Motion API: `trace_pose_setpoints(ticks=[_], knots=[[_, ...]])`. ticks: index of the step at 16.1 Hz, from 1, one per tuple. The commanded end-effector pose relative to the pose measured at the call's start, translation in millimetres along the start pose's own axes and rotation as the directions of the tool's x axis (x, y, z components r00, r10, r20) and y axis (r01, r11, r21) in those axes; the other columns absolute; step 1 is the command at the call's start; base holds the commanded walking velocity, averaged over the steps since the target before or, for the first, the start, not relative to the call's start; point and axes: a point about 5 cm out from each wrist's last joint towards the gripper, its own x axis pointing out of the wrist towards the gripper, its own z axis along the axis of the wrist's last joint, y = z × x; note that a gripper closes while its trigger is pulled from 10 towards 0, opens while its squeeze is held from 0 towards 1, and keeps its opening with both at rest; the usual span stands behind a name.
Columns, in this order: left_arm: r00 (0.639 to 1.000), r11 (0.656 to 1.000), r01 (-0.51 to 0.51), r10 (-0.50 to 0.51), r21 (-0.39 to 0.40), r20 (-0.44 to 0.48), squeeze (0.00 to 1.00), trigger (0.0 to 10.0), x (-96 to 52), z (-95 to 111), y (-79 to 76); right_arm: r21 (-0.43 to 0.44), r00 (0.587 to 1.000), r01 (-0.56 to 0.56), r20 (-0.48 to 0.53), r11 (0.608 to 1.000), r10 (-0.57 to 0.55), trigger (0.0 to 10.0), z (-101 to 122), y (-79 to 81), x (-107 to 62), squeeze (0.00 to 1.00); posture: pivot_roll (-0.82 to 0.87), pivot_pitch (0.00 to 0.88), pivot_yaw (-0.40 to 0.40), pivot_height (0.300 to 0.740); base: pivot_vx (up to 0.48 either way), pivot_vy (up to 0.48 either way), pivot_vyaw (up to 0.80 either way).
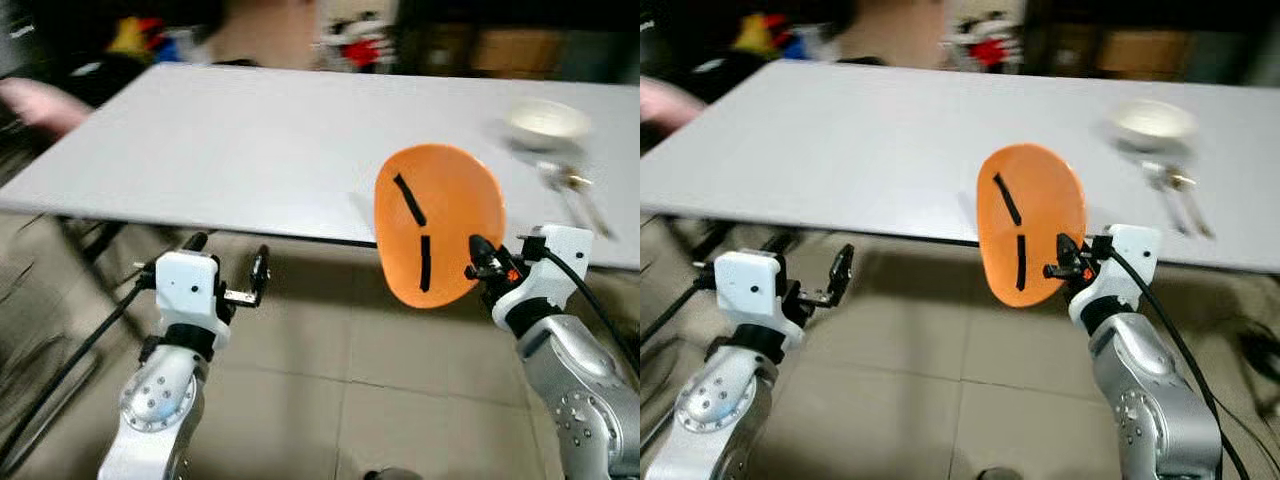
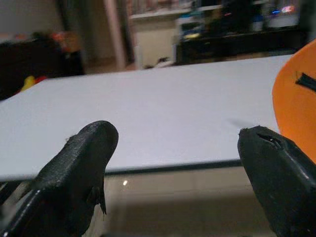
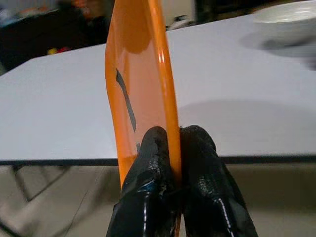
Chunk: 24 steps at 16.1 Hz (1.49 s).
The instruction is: Setting the table
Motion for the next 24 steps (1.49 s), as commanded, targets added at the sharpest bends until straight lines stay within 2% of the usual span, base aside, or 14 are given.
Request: trace_pose_setpoints(ticks=[1,4,9,13,15,17,19,22,24], knots=[[1.000,1.000,0.014,-0.014,-0.011,0.003,0.00,10.0,1.1,0.3,-1.9,0.003,0.998,0.028,0.051,1.000,-0.028,10.0,12.4,-5.5,0.4,0.00,-0.12,0.006,0.042,0.740,0.382,0.000,-0.80],[0.999,1.000,0.030,-0.030,-0.008,0.012,0.00,10.0,3.2,1.6,0.5,0.036,0.998,0.028,0.064,0.999,-0.031,10.0,16.3,-8.5,2.0,0.00,-0.13,0.000,0.056,0.740,0.403,0.000,-0.27],[0.999,0.999,0.050,-0.049,-0.013,0.022,0.00,10.0,10.7,1.1,-3.4,0.008,0.998,0.020,0.054,1.000,-0.021,10.0,20.5,-9.5,9.4,0.00,-0.15,0.001,0.055,0.740,0.402,0.000,0.00],[0.998,0.998,0.063,-0.063,-0.013,0.020,0.00,10.0,8.1,-0.6,-4.7,0.125,0.999,0.032,-0.029,0.992,-0.029,10.0,11.3,-15.4,10.2,0.00,-0.14,0.000,0.046,0.740,0.403,0.000,-0.34],[0.997,0.997,0.075,-0.074,-0.019,0.014,0.00,10.0,6.0,-0.9,-5.6,0.170,0.999,0.001,-0.046,0.985,0.007,10.0,7.8,-12.7,8.9,0.00,-0.14,0.000,0.049,0.740,0.390,0.000,-0.35],[0.997,0.996,0.078,-0.077,-0.048,0.014,0.00,10.0,4.2,-1.6,-5.2,0.297,0.995,-0.052,-0.069,0.953,0.076,10.0,4.3,-6.2,9.1,0.00,-0.14,0.000,0.049,0.740,0.000,0.000,0.00],[0.996,0.995,0.093,-0.093,-0.035,0.001,0.00,10.0,4.2,-3.3,-5.6,0.389,0.986,-0.085,-0.101,0.917,0.135,10.0,1.9,-3.4,10.1,0.00,-0.14,0.000,0.054,0.740,0.000,0.000,0.00],[0.993,0.992,0.119,-0.119,-0.039,0.002,0.00,10.0,4.5,-2.5,-7.0,0.437,0.989,-0.047,-0.105,0.898,0.104,10.0,2.3,-10.9,14.9,0.00,-0.14,0.000,0.055,0.740,0.000,0.000,0.00],[0.974,0.974,0.224,-0.225,-0.047,-0.014,0.00,10.0,3.1,-3.0,-16.3,0.482,0.988,-0.001,-0.136,0.876,0.076,10.0,-0.5,-17.8,25.2,0.00,-0.14,0.000,0.055,0.740,0.000,0.000,0.00]])
